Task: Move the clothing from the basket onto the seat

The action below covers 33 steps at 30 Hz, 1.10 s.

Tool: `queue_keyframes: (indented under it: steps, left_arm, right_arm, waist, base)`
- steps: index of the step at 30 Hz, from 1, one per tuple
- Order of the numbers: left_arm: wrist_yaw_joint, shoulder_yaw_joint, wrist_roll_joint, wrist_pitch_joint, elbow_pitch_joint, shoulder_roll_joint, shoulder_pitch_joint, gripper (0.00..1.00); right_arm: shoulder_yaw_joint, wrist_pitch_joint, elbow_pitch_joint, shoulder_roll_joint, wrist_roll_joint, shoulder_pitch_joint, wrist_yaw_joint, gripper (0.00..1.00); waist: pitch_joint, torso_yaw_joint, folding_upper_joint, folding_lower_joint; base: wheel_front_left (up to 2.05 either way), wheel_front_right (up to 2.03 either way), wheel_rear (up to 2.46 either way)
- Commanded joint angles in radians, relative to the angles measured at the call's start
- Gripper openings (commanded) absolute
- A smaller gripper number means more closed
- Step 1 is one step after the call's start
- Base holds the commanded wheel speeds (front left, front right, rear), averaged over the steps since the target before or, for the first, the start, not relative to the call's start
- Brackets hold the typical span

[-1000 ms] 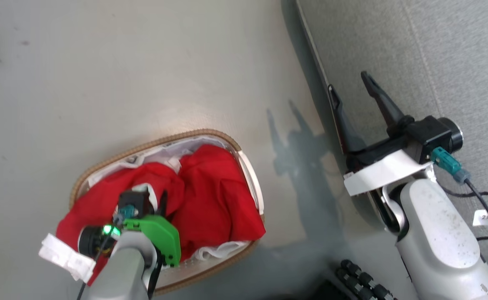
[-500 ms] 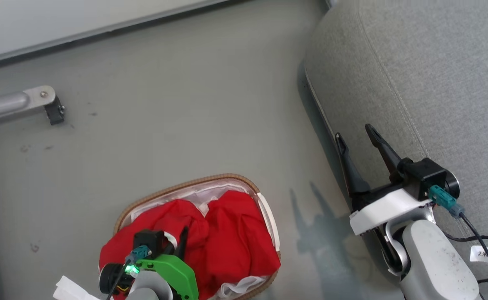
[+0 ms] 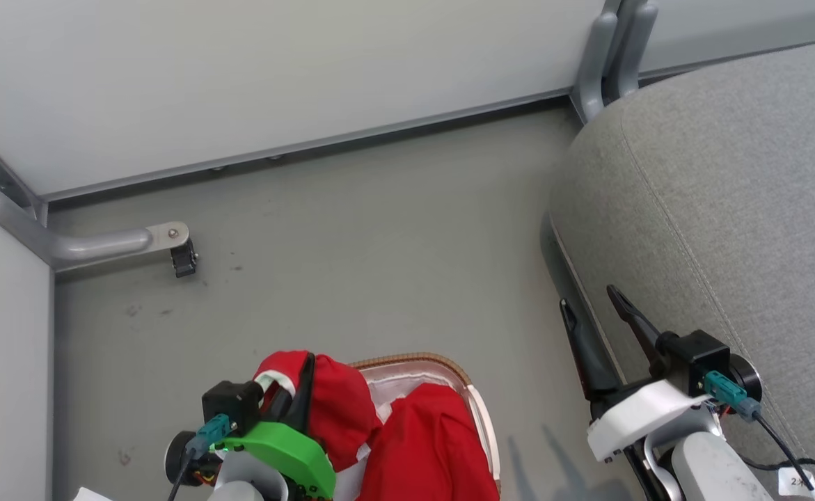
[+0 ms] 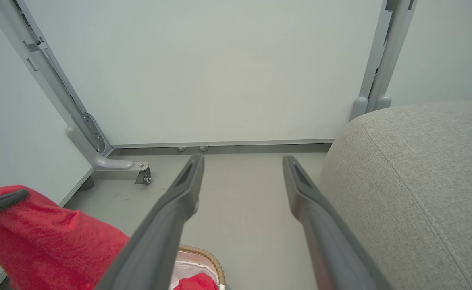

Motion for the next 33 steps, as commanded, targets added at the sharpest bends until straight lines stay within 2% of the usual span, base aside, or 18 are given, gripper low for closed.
queue_keyframes:
  steps: [1, 7, 16, 27, 33]
  left_arm:
    - [-0.004, 0.004, 0.013, -0.001, -0.032, 0.001, 0.007, 0.00]
    - [-0.004, 0.011, 0.009, -0.001, -0.183, 0.001, -0.036, 0.00]
    - [-0.004, -0.042, -0.031, -0.001, -0.359, 0.002, -0.118, 0.00]
    - [-0.003, -0.171, -0.043, -0.001, -0.393, 0.002, -0.123, 0.00]
    - [-0.002, -0.229, -0.072, -0.001, -0.390, 0.002, -0.117, 0.00]
  right_arm:
    - [-0.004, -0.005, 0.001, -0.005, 0.002, 0.025, -0.001, 1.00]
    - [0.001, -0.005, 0.013, -0.006, 0.001, 0.068, -0.001, 1.00]
    - [0.041, -0.005, 0.028, -0.009, 0.011, 0.101, -0.001, 1.00]
    - [0.349, -0.005, -0.076, -0.051, 0.101, -0.022, -0.001, 1.00]
    - [0.435, -0.005, -0.088, -0.035, 0.153, -0.123, -0.001, 1.00]
  waist:
    - [-0.067, 0.038, 0.0000, 0.0001]
    - [-0.109, 0.043, 0.0000, 0.0001]
    - [-0.147, 0.039, 0.0000, 0.0001]
    - [-0.159, 0.054, 0.0000, 0.0001]
    - [-0.155, 0.075, 0.0000, 0.0001]
  base:
    - [0.00, 0.00, 0.00]
    - [0.00, 0.00, 0.00]
    - [0.00, 0.00, 0.00]
    - [0.00, 0.00, 0.00]
    - [0.00, 0.00, 0.00]
